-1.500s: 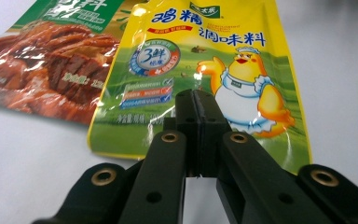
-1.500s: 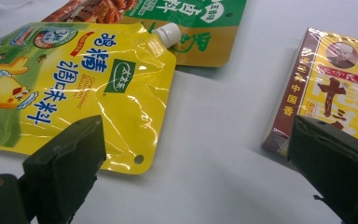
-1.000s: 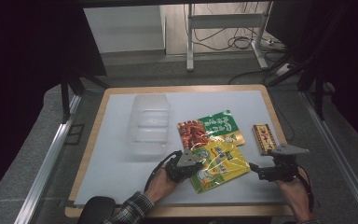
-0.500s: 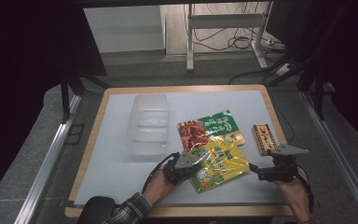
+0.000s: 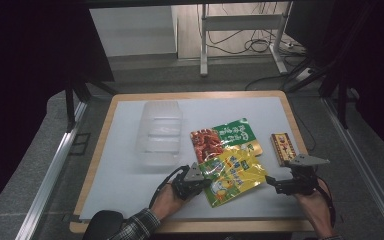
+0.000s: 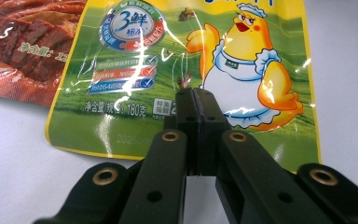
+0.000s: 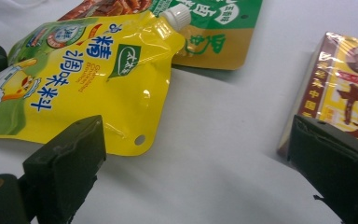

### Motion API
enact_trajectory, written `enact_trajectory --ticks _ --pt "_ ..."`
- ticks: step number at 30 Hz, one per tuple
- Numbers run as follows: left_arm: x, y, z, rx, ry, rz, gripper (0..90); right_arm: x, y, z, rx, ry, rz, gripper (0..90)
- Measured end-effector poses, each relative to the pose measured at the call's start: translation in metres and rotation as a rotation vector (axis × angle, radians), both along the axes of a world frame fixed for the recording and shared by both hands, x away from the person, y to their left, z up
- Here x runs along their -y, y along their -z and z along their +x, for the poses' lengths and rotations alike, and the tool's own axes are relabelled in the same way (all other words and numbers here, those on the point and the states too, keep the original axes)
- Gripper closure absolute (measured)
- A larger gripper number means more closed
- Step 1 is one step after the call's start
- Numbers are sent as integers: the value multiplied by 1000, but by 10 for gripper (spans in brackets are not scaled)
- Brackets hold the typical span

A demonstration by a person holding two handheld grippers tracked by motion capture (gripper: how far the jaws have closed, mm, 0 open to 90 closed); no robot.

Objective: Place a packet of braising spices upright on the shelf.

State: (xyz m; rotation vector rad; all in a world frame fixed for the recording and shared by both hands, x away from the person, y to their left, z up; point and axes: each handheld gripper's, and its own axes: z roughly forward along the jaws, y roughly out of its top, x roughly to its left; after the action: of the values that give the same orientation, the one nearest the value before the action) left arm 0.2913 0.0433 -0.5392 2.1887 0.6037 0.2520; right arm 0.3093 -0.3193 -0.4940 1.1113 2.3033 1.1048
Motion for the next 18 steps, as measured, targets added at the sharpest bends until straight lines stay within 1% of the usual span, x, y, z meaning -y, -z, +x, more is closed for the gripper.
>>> enact_trajectory --ticks 3,4,7,11,12,13,14,15,16,17,18 --pt "0 0 -1 5 0 5 900 -1 0 0 -5 -10 9 46" --pt "0 0 -1 4 1 7 900 -3 -1 0 -11 -18 25 46" --pt "0 0 -1 3 2 6 900 -5 -2 0 -17 -28 34 46" --pt "0 1 -1 1 1 4 900 -14 0 4 -67 -58 68 46" --pt "0 1 -1 -4 -4 -9 900 -16 0 5 -81 -65 71 47" --pt "0 1 -1 -4 -4 -9 900 -16 0 5 -81 -65 71 47" --pt "0 1 -1 -4 -4 -9 900 -22 2 7 -110 -75 74 49" --pt "0 1 -1 -4 -4 -9 900 -22 2 7 -110 -75 74 49" --pt "-1 1 -1 -7 -5 -11 900 -24 3 8 -124 -79 77 49" --pt "-2 1 0 -8 -2 -5 900 -29 5 11 -140 -85 73 50" --pt "-1 1 -1 -4 -3 -2 900 -31 6 12 -144 -87 70 51"
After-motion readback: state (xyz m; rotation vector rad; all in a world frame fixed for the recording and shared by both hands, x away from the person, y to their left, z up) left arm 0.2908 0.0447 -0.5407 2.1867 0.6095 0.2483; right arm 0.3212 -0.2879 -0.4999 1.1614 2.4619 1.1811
